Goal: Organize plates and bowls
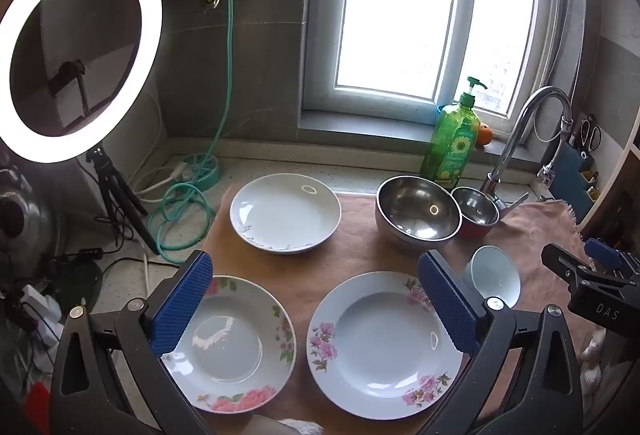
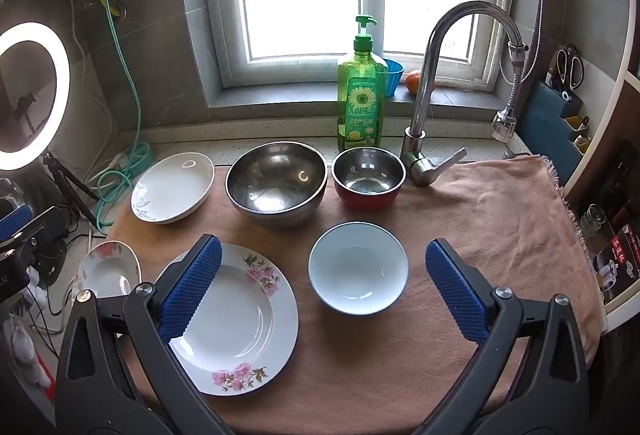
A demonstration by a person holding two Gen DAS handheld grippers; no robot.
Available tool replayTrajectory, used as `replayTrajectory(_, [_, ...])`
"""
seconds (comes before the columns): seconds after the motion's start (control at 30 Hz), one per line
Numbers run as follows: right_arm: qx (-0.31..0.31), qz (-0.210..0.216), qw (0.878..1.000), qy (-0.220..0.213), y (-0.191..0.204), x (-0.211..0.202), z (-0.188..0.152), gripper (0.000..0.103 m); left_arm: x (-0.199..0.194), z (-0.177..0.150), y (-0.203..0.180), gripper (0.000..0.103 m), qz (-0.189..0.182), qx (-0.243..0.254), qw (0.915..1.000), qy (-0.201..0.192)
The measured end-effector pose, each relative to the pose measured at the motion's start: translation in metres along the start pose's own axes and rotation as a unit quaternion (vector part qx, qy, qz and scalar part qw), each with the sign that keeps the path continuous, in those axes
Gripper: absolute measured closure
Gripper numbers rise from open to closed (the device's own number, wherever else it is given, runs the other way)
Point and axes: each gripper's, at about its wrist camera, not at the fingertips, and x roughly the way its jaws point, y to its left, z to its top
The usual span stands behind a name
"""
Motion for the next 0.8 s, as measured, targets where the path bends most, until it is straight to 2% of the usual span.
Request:
replayTrajectory(0.1, [0.000,-0.001,1.000,0.001,0.000,0.002,0.001,0.000,0.000,-0.003,-0.010,0.001,0.008,0.009,0.9999,0.002])
replayTrajectory(0.17, [0.001,0.001,1.000,0.002,0.000,0.003,0.001,0.000,0.000,-0.007,-0.009,0.001,0.001,0.003,1.0000,-0.002])
replayTrajectory(0.2, [0.001,0.002,1.000,0.002,0.000,0.003,0.001,0.000,0.004,0.000,-0.003,0.001,-0.004,0.000,1.0000,0.009])
replayTrajectory(0.8, [0.003,0.004,1.000,0.001,-0.002,0.007,0.007,0.000,0.009,0.008,-0.003,0.001,-0.010,-0.001,0.9999,0.004])
